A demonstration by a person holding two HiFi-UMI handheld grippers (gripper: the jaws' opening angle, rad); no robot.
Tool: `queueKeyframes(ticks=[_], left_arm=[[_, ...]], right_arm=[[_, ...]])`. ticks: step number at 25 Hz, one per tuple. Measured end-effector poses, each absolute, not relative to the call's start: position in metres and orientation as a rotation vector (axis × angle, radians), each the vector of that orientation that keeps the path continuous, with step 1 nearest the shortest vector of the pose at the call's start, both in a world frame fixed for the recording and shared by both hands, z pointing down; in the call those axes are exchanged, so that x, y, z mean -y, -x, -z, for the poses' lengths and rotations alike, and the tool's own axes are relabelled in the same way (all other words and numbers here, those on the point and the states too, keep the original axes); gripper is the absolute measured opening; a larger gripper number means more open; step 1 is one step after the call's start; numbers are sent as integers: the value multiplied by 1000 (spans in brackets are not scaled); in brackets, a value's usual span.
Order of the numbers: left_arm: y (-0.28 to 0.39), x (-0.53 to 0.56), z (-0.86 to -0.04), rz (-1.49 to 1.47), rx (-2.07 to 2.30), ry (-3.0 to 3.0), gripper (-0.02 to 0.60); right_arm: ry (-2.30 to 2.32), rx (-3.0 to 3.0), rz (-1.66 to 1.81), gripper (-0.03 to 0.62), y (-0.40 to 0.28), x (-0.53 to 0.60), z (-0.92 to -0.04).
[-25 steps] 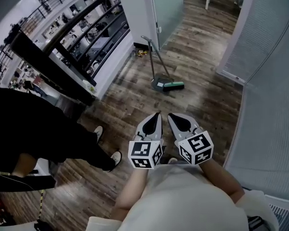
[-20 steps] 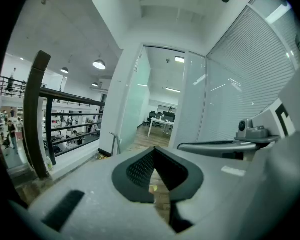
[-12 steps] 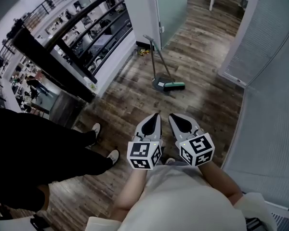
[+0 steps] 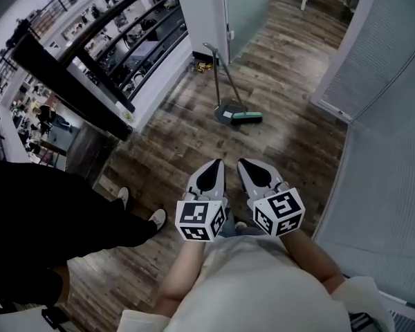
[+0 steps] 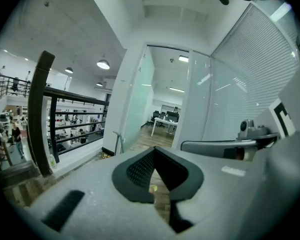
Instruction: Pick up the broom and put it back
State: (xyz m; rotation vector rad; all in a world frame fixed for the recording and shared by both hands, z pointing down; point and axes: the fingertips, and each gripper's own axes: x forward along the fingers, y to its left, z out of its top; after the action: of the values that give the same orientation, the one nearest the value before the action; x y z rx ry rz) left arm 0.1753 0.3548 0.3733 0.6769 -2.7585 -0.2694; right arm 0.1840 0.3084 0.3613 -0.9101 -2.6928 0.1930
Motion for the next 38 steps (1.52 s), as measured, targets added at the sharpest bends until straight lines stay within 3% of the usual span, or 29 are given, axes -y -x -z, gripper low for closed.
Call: queueKeyframes(ticks=[11,38], left_arm=[[-120,-352,-380,245,2742,-721,6],[105,-375,-384,243,2670,-797,6]], right_arm=[[862,2693,-191,6,-133,-300,-371],[752,2706,-205,6,88,-321,-368]])
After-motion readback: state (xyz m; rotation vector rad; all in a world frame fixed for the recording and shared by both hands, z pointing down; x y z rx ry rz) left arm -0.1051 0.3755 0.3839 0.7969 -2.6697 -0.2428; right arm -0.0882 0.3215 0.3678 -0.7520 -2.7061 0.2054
